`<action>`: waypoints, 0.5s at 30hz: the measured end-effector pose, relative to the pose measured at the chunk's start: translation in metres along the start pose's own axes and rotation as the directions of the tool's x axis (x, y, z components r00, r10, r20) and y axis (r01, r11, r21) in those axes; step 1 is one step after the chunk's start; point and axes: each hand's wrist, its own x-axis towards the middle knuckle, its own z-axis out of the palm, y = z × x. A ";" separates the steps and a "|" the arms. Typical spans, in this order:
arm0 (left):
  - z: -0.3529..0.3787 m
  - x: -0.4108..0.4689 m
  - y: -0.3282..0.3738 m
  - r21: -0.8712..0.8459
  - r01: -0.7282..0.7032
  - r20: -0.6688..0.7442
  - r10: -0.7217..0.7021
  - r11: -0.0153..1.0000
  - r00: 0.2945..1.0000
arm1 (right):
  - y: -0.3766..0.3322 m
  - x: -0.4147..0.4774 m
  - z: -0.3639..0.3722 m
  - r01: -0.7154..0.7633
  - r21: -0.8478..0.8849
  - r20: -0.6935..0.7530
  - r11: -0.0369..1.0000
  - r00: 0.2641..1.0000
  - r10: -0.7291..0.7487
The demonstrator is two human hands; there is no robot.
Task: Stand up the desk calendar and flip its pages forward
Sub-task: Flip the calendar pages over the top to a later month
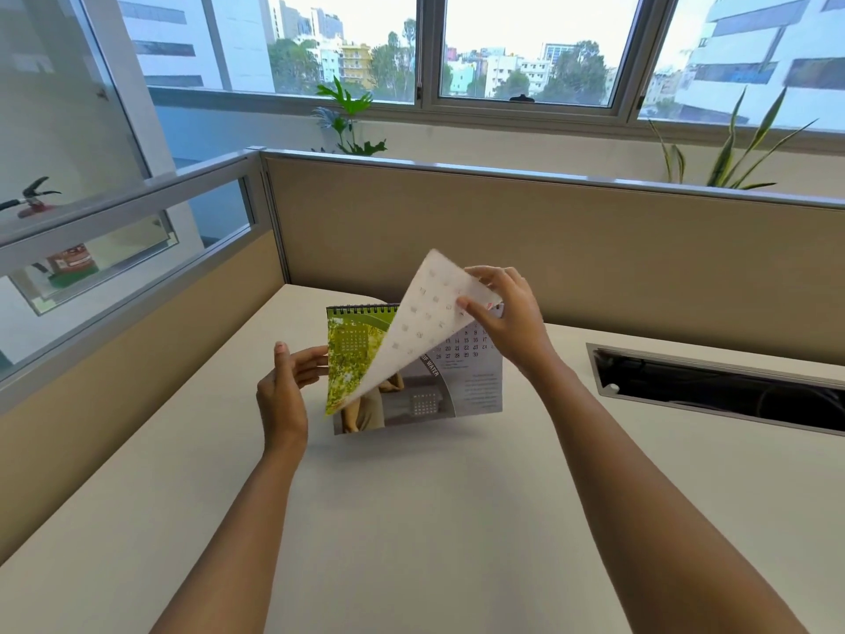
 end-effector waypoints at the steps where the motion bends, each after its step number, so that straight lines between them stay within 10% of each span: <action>1: 0.000 0.001 -0.001 0.011 0.004 -0.010 -0.004 1.000 1.000 | -0.001 0.004 -0.002 -0.038 0.061 -0.042 0.997 0.998 0.041; 7: 0.003 0.002 -0.002 0.077 -0.048 -0.004 0.049 0.996 0.999 | -0.002 0.031 -0.006 -0.200 0.144 -0.352 0.969 0.905 0.239; 15: 0.020 0.017 0.010 0.306 -0.333 0.098 0.318 0.892 0.943 | 0.018 0.024 0.006 -0.260 -0.270 -0.140 0.927 0.963 0.229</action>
